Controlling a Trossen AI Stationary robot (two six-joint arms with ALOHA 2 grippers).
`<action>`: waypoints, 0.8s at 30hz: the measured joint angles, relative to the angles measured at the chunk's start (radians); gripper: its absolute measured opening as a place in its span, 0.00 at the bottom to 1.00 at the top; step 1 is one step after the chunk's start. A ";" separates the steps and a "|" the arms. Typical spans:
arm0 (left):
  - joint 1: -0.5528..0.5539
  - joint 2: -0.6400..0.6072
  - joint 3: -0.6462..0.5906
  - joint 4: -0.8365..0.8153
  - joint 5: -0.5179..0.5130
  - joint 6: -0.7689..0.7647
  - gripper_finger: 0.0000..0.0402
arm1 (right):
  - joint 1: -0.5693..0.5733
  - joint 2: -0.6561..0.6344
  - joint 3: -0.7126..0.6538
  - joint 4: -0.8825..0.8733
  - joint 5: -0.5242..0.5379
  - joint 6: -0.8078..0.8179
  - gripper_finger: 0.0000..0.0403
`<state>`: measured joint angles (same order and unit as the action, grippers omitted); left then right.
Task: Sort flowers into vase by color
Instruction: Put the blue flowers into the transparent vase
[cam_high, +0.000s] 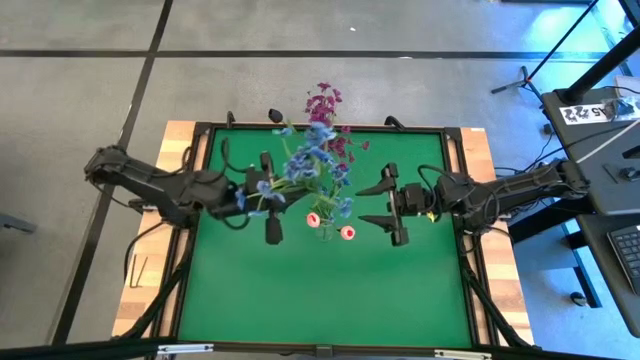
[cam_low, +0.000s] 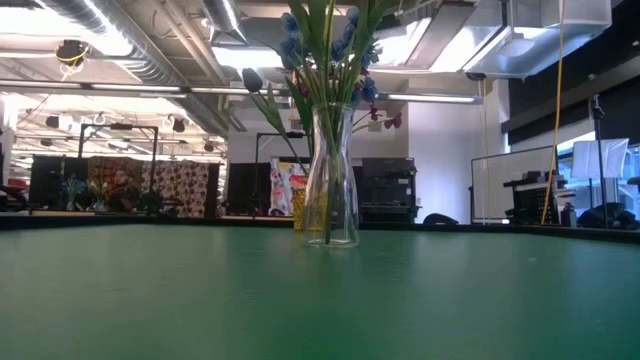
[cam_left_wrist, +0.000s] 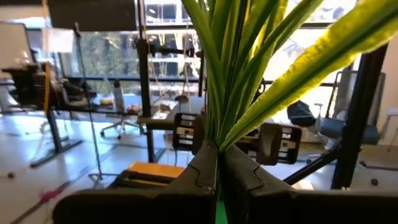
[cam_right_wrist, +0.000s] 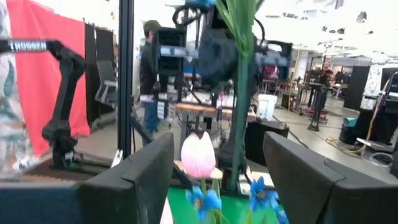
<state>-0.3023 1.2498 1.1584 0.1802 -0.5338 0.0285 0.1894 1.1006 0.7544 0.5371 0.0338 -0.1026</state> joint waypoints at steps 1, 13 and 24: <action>0.013 0.008 0.000 0.000 0.021 -0.013 0.00 | 0.000 0.015 0.000 0.029 0.000 0.009 0.62; 0.074 0.047 0.000 0.002 0.136 -0.055 0.00 | -0.013 0.199 0.266 -0.205 0.000 -0.006 0.62; 0.050 0.047 0.000 -0.036 0.159 -0.067 0.00 | -0.022 0.273 0.361 -0.243 -0.027 -0.028 0.60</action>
<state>-0.2519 1.2964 1.1584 0.1443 -0.3744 -0.0387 0.1677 1.3736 1.1156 0.2939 0.0068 -0.1310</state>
